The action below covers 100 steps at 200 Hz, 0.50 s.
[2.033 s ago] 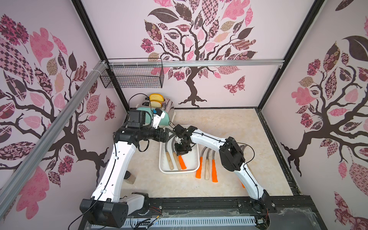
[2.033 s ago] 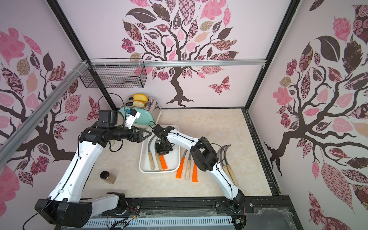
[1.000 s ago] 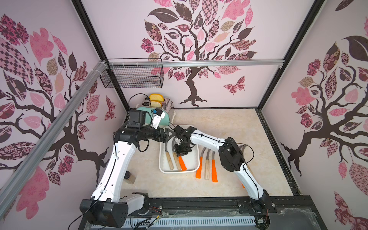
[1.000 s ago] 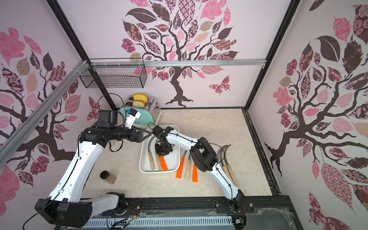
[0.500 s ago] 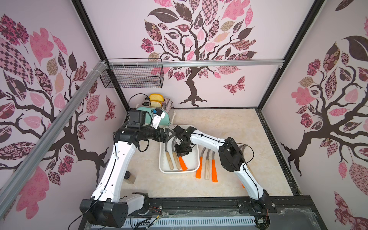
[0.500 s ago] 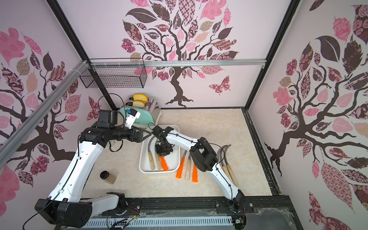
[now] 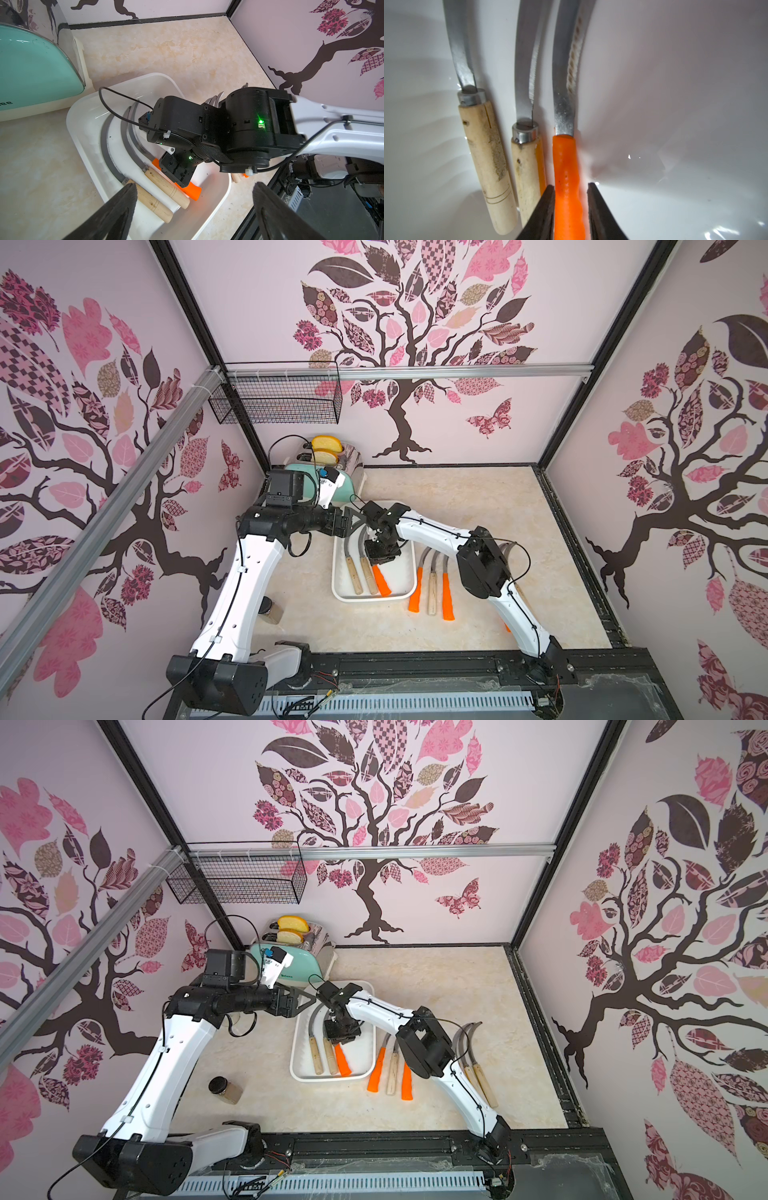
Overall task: Put small sickles into storage boxes
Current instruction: Place the sickle in the storage box.
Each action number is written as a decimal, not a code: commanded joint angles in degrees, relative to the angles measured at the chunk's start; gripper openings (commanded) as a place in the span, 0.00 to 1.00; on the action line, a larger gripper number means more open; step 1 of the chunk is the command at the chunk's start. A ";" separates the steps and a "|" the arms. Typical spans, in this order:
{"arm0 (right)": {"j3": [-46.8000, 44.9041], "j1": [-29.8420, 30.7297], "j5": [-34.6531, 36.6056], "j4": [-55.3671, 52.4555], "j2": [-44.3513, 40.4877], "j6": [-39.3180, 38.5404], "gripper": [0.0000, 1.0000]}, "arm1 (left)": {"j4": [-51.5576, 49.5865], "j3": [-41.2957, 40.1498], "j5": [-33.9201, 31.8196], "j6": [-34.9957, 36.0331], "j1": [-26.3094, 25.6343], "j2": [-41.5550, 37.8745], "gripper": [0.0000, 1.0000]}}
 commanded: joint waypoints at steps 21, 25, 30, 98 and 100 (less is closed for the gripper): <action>2.10 0.17 3.96 -1.67 -1.07 -0.50 0.32 | 0.40 1.30 -0.09 0.63 0.25 -0.98 0.91; 1.97 0.07 4.11 -1.66 -1.22 -0.51 0.32 | 0.28 1.41 -0.17 0.67 0.26 -0.98 0.91; 1.89 -0.09 4.31 -1.77 -1.45 -0.58 0.32 | 0.24 1.45 -0.20 0.67 0.26 -1.04 0.91; -2.59 -3.32 5.50 0.11 -8.14 -0.79 0.32 | -0.03 1.05 1.80 0.84 0.25 -1.32 0.91; -2.67 -3.36 5.57 0.22 -8.35 -0.77 0.32 | -0.02 1.05 1.80 0.85 0.26 -1.35 0.91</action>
